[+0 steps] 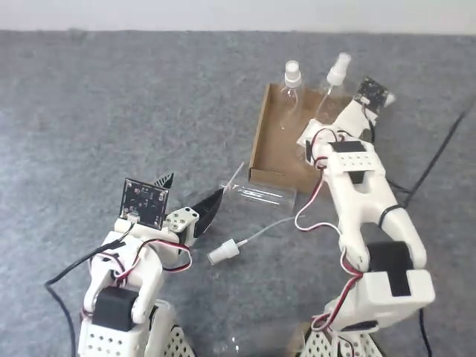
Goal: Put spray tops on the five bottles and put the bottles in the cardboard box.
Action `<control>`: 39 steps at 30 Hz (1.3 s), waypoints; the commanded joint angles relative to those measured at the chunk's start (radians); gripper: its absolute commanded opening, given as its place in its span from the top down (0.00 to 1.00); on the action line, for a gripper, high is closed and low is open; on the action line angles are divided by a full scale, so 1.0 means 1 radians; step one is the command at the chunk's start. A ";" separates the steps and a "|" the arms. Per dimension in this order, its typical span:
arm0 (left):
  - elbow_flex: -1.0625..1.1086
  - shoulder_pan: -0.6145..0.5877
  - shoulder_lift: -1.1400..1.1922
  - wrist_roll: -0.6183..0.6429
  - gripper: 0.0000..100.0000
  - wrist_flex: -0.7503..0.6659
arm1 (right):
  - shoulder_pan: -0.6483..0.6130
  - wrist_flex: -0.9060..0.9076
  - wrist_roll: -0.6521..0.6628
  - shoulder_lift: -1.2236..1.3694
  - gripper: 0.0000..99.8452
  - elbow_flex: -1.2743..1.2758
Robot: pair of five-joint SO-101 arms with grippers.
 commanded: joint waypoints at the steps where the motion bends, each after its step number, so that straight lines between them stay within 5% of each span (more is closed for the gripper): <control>1: -0.004 -0.006 -0.009 -0.003 0.70 -0.025 | 0.035 -0.041 -0.009 -0.012 0.71 -0.066; 6: -0.004 -0.006 -0.009 -0.003 0.70 -0.025 | 0.036 -0.031 -0.008 -0.010 0.73 -0.064; 14: -0.004 -0.006 -0.009 -0.003 0.70 -0.025 | 0.091 -0.039 -0.008 -0.012 0.94 -0.064; 39: -0.004 -0.005 -0.009 -0.003 0.70 -0.025 | 0.154 -0.028 -0.006 -0.206 0.95 -0.064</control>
